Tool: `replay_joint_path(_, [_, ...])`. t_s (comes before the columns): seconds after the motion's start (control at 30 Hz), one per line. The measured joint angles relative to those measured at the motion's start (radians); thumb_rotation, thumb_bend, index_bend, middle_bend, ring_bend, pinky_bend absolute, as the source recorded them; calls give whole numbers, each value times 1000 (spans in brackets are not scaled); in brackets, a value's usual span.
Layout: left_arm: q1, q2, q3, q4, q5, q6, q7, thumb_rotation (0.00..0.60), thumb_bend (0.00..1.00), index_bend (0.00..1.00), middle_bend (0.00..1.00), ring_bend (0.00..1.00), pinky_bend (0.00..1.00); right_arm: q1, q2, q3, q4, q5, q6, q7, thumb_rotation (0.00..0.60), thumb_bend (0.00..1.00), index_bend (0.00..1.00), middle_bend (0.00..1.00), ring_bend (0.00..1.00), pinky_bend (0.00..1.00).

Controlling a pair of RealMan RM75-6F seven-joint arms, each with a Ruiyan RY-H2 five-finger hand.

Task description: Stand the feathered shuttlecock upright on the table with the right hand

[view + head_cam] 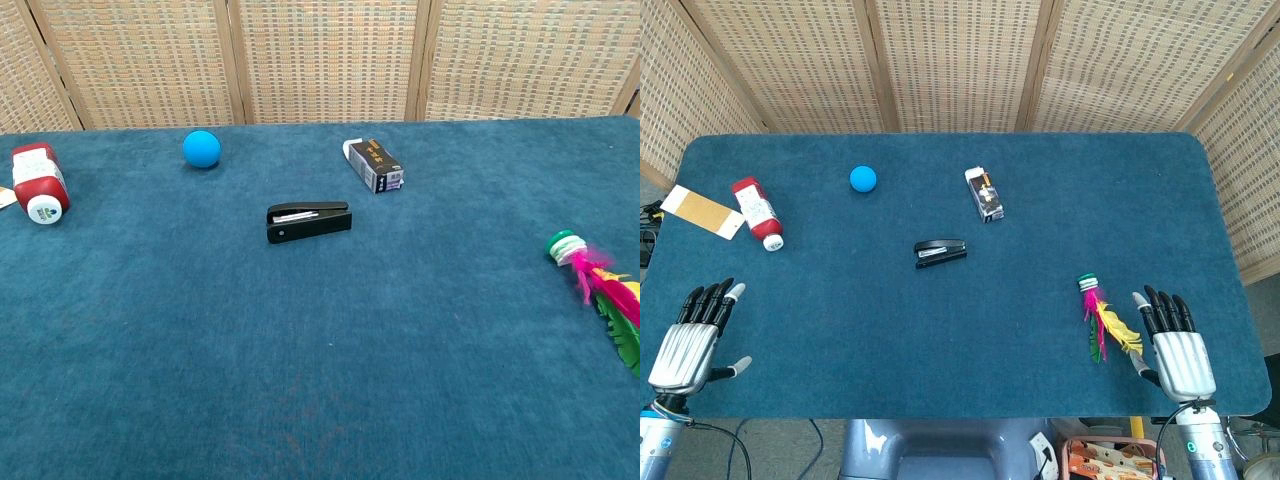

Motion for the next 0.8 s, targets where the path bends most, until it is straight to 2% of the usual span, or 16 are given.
replay_joint_path(0.8, [5, 9, -8, 0, 1, 16, -20, 600, 38, 0, 0, 0, 0, 9, -8, 1, 23, -14, -12, 15, 600, 291, 23, 0, 0, 0])
